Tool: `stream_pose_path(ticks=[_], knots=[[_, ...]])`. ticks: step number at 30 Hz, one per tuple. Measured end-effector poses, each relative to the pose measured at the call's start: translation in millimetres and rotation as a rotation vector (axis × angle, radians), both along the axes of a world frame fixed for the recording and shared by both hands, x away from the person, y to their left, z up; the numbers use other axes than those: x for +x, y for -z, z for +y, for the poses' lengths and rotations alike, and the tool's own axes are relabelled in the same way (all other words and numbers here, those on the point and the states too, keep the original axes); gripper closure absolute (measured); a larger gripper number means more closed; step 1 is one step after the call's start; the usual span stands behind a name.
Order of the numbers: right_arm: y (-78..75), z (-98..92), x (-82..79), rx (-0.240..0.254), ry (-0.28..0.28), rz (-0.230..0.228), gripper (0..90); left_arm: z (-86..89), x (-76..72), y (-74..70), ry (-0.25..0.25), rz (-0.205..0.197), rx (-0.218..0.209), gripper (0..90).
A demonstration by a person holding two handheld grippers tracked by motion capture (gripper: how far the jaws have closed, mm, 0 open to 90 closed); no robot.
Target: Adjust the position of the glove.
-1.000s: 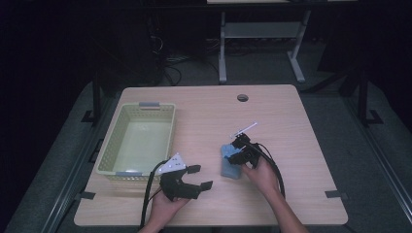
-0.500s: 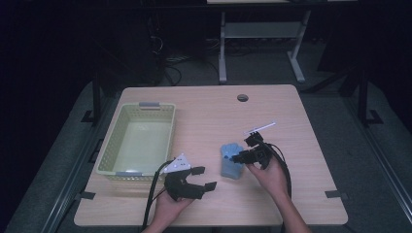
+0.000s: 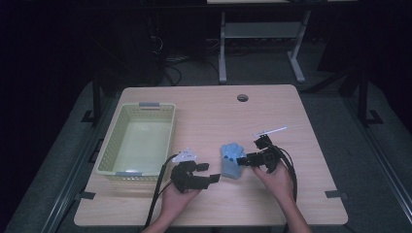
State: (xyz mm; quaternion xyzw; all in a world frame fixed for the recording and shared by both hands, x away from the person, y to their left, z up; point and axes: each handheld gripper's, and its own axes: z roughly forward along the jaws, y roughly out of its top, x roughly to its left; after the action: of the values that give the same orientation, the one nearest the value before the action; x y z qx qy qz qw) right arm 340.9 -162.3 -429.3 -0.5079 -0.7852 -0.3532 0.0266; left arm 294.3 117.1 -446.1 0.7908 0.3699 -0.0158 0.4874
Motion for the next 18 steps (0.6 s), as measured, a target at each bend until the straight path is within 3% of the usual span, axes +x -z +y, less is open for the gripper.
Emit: stream_pose_path(ticks=[2,5,8,10,12,18], knots=[[1.4,-2.2,-0.6,0.003,-0.001,-0.002,43.8,-0.8,2.2,0.3,-0.004,0.016,-0.001,33.4],[4.6,-7.3,-3.3,0.033,0.03,0.01,42.6,-4.5,13.3,1.4,-0.013,0.095,-0.037,33.5],[8.3,-11.1,-4.3,0.054,0.039,0.016,42.5,-7.2,17.8,1.1,-0.016,0.123,-0.051,34.2],[11.2,-14.3,-6.7,0.088,0.056,0.039,42.3,-10.7,24.6,2.3,-0.023,0.175,-0.081,34.7],[14.4,-15.9,-7.6,0.091,0.058,0.036,42.1,-11.6,28.8,4.8,-0.041,0.22,-0.113,35.6],[20.0,-18.5,-10.9,0.12,0.076,0.053,42.0,-12.4,36.2,10.2,-0.068,0.271,-0.134,37.6]])
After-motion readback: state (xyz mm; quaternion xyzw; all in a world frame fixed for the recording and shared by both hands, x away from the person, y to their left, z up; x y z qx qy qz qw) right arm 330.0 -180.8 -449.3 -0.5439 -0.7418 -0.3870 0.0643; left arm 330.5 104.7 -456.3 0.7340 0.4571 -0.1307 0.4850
